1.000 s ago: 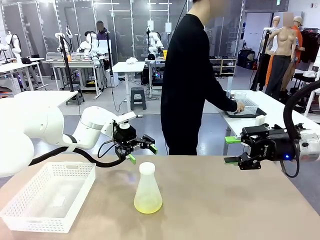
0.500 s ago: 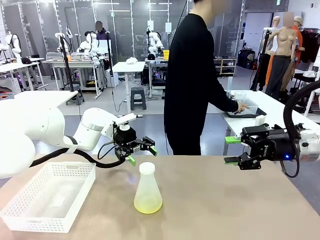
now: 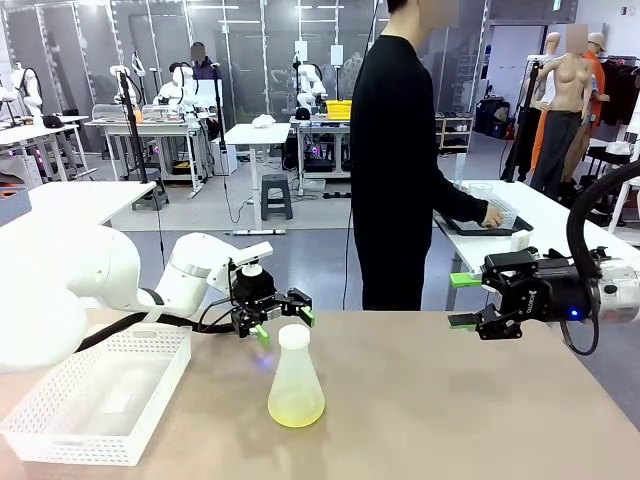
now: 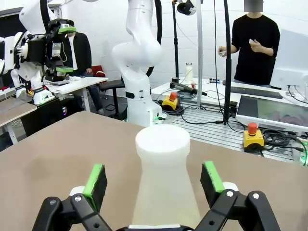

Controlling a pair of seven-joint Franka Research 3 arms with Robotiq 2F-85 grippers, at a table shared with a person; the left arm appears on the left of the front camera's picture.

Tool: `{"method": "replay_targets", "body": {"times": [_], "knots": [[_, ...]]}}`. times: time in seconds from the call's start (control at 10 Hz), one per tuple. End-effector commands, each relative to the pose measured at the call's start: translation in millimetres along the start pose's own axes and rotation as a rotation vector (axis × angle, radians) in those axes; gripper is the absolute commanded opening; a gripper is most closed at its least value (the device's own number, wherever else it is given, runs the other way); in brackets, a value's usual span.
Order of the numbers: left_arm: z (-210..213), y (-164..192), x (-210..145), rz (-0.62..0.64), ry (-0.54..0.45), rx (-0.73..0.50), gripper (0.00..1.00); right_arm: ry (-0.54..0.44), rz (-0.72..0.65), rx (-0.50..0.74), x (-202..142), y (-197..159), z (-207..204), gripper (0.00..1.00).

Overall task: Prepare the solutions needed for the experiment.
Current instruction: When the human places the Big flask in the center of the table, pick up the Big flask and place it in the left Organizing basket.

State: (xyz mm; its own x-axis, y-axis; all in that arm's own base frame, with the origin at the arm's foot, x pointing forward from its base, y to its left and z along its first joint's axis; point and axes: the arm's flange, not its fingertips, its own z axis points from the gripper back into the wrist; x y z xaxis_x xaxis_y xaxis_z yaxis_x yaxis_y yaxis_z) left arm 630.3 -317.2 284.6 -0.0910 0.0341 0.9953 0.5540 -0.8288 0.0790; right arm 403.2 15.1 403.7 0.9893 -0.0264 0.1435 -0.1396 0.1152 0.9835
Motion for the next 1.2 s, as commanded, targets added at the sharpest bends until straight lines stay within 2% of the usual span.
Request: {"method": "replay_targets", "body": {"times": [0.0, 0.7, 1.1], "knots": [[3.1, 17.1, 0.2, -0.001, -0.012, -0.040, 1.00, 0.000, 0.016, 0.005, -0.8, -1.1, -0.3, 0.83], [-43.4, -1.4, -0.3, 0.074, -0.013, -0.156, 1.00, 0.000, 0.016, 0.005, -0.8, -1.1, -0.3, 0.83], [-58.2, -7.3, -5.4, 0.073, -0.031, -0.183, 1.00, 0.000, 0.016, 0.005, -0.8, -1.1, -0.3, 0.83]]}}
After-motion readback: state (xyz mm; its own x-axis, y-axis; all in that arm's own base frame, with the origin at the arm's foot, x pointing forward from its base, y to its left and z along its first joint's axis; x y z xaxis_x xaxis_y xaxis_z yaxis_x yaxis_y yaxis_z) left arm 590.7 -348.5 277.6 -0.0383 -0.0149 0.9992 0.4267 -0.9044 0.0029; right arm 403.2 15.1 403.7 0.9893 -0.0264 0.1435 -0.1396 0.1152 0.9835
